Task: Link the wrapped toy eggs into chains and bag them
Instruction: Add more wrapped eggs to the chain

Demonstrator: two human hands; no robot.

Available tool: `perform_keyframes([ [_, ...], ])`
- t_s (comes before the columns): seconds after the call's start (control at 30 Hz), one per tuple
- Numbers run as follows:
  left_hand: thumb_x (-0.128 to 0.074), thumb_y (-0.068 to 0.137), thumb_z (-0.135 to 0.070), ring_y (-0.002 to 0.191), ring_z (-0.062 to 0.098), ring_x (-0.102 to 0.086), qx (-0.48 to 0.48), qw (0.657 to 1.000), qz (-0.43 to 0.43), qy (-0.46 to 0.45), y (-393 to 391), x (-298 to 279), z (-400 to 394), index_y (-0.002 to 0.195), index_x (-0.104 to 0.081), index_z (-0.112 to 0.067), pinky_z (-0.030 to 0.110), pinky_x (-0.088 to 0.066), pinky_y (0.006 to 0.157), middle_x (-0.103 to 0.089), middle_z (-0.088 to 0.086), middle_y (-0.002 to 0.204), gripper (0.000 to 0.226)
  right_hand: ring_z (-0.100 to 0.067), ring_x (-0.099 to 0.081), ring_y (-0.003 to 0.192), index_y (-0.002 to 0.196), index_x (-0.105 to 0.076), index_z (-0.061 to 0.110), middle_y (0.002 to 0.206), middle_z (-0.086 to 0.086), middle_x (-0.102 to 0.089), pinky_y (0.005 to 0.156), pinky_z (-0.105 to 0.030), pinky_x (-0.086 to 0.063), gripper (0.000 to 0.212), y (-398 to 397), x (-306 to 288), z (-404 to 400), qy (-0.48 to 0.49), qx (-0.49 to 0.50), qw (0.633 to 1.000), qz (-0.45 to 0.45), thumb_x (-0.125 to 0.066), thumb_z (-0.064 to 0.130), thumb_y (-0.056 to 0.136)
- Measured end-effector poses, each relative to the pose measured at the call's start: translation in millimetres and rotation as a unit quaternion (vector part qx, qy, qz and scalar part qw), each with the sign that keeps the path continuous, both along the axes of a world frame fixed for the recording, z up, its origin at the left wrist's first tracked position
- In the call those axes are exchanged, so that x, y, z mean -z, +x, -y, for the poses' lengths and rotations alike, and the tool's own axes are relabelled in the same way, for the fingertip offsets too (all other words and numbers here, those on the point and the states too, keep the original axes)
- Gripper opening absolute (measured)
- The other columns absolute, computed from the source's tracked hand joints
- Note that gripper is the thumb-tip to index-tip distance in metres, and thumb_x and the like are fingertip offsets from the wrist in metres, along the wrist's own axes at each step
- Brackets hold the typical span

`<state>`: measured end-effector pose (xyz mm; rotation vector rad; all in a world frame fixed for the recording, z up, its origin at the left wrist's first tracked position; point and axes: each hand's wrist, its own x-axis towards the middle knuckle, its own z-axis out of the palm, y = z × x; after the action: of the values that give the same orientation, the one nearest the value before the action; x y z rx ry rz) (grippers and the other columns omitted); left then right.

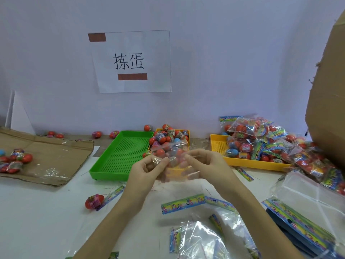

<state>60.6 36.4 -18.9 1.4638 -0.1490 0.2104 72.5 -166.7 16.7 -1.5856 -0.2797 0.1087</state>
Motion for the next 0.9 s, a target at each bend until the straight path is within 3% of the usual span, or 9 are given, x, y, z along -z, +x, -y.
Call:
perform_keyframes([
  [0.13,-0.083,0.077,-0.042,0.055,0.02,-0.055,-0.009,0.999,0.0,0.037,0,2,-1,0.067,-0.058,-0.01,0.025,-0.052,0.067,-0.059,0.015,0.057,0.042,-0.005,-0.067,0.101,0.117,-0.068,0.024,0.107,0.012,-0.071,0.081,-0.019,-0.057,0.026,0,6,-12,-0.131,0.171,0.953,0.215,-0.076,0.026,0.093],
  [0.23,-0.085,0.076,-0.038,0.056,0.02,-0.052,0.012,0.999,0.005,0.033,-2,0,0,0.067,-0.056,-0.011,0.025,-0.048,0.063,-0.055,0.012,0.058,0.041,-0.008,-0.063,0.114,0.112,-0.073,0.023,0.116,0.014,-0.066,0.091,-0.02,-0.052,0.016,-2,8,-15,-0.17,0.129,0.909,0.357,-0.072,0.018,0.097],
  [0.37,-0.085,0.08,-0.029,0.054,0.015,-0.051,0.039,0.998,0.025,0.041,-5,-2,1,0.067,-0.056,-0.014,0.02,-0.045,0.058,-0.055,0.006,0.056,0.035,-0.005,-0.063,0.101,0.12,-0.07,0.02,0.11,0.011,-0.067,0.083,-0.017,-0.052,0.022,-6,11,-23,-0.2,0.078,0.9,0.38,-0.066,0.014,0.099],
  [0.47,-0.086,0.079,-0.029,0.054,0.017,-0.05,0.027,0.998,0.02,0.049,-5,-3,0,0.068,-0.055,-0.015,0.022,-0.046,0.058,-0.052,0.008,0.059,0.036,-0.007,-0.062,0.101,0.128,-0.063,0.023,0.114,0.008,-0.058,0.08,-0.018,-0.054,0.03,-7,10,-28,-0.17,0.146,0.905,0.361,-0.068,0.022,0.098],
  [0.57,-0.087,0.08,-0.032,0.056,0.018,-0.047,-0.019,0.996,0.043,0.077,-6,-5,-1,0.069,-0.053,-0.013,0.026,-0.044,0.056,-0.049,0.009,0.061,0.041,-0.006,-0.066,0.094,0.118,-0.065,0.025,0.106,0.008,-0.064,0.071,-0.017,-0.056,0.026,-8,6,-26,-0.11,0.187,0.928,0.304,-0.065,0.04,0.096],
  [0.67,-0.086,0.086,-0.024,0.06,0.024,-0.043,-0.075,0.973,0.143,0.167,-8,-5,3,0.074,-0.053,-0.013,0.038,-0.038,0.057,-0.046,0.009,0.065,0.037,-0.019,-0.074,0.079,0.11,-0.066,0.02,0.09,-0.002,-0.074,0.064,-0.035,-0.062,0.04,-9,0,-27,-0.009,0.077,0.991,0.106,-0.056,0.055,0.095],
  [0.73,-0.085,0.087,-0.018,0.063,0.018,-0.046,-0.092,0.946,0.218,0.219,-9,-4,7,0.076,-0.057,-0.016,0.031,-0.037,0.059,-0.048,0.0,0.071,0.031,-0.027,-0.076,0.084,0.112,-0.069,0.011,0.092,-0.009,-0.076,0.069,-0.041,-0.064,0.056,-9,-4,-27,0.038,-0.004,0.999,-0.011,-0.054,0.062,0.093],
  [0.8,-0.086,0.084,-0.018,0.076,0.014,-0.051,-0.09,0.921,0.264,0.271,-10,-3,11,0.081,-0.064,-0.018,0.024,-0.041,0.069,-0.051,-0.006,0.086,0.023,-0.027,-0.077,0.091,0.113,-0.072,0.013,0.099,-0.011,-0.077,0.074,-0.044,-0.064,0.047,-9,-4,-24,0.045,-0.039,0.997,-0.04,-0.059,0.055,0.097],
  [0.9,-0.088,0.082,-0.034,0.101,0.012,-0.051,-0.065,0.891,0.29,0.343,-11,1,12,0.096,-0.072,-0.019,0.023,-0.043,0.085,-0.046,-0.008,0.105,0.025,-0.022,-0.077,0.087,0.106,-0.077,0.019,0.095,-0.003,-0.078,0.072,-0.037,-0.065,0.017,-8,1,-19,-0.01,0.001,1.0,0.03,-0.06,0.02,0.104],
])
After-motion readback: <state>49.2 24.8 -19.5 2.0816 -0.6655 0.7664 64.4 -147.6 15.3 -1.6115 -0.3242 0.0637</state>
